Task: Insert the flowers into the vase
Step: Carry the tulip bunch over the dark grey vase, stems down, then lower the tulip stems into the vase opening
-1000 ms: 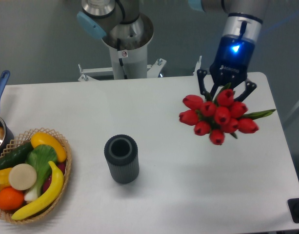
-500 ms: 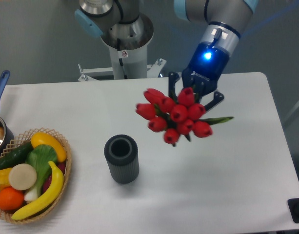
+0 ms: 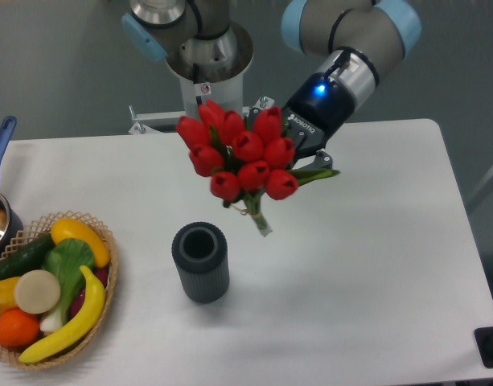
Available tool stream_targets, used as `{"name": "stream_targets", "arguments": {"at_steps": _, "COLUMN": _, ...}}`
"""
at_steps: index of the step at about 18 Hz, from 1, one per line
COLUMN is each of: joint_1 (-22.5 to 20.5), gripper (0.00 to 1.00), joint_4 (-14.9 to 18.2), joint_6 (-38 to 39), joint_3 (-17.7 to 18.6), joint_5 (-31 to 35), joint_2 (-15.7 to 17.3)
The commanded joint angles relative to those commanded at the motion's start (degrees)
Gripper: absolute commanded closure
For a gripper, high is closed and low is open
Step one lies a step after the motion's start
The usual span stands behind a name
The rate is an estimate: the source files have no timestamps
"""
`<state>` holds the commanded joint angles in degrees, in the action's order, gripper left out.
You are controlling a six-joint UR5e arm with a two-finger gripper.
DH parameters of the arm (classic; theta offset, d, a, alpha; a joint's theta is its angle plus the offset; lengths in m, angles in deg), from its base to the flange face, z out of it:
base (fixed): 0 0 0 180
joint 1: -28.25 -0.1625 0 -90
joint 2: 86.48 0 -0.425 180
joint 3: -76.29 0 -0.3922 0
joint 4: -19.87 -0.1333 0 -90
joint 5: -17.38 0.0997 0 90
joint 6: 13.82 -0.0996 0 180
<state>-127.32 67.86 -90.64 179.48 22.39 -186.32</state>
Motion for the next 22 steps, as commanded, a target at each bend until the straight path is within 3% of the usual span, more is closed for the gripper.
{"name": "stream_targets", "arguments": {"at_steps": 4, "joint_1": 0.09, "gripper": 0.63, "joint_4": 0.09, "joint_6": 0.0, "joint_3": 0.27, "joint_5": -3.42, "joint_2": 0.09}}
{"name": "stream_targets", "arguments": {"at_steps": 22, "joint_1": 3.17, "gripper": 0.63, "joint_4": 0.18, "joint_6": -0.09, "joint_3": 3.61, "joint_5": -3.43, "joint_2": -1.76}}
